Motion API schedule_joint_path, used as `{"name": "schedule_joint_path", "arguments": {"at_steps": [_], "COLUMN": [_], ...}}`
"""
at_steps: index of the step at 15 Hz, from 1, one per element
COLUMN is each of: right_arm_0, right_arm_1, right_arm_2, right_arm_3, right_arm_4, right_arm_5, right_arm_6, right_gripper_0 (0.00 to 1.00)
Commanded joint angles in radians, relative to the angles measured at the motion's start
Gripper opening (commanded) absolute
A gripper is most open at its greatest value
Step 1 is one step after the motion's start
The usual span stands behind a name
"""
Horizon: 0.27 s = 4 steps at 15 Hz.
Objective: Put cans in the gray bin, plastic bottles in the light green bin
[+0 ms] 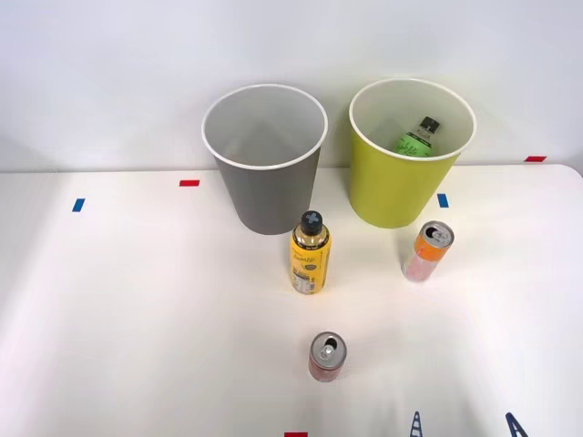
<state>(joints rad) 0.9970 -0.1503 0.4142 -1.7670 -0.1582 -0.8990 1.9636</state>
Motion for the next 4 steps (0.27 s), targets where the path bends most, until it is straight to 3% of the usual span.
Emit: {"name": "schedule_joint_path", "arguments": {"at_steps": [1,4], "right_arm_0": [0.000,0.000], "right_arm_1": [0.000,0.000], "right_arm_2": [0.000,0.000], "right_arm_3": [0.000,0.000], "right_arm_4": [0.000,0.000], "right_arm_5": [0.000,0.000], "right_arm_6": [0.000,0.000], "right_gripper_0": [1.00,1.00]}}
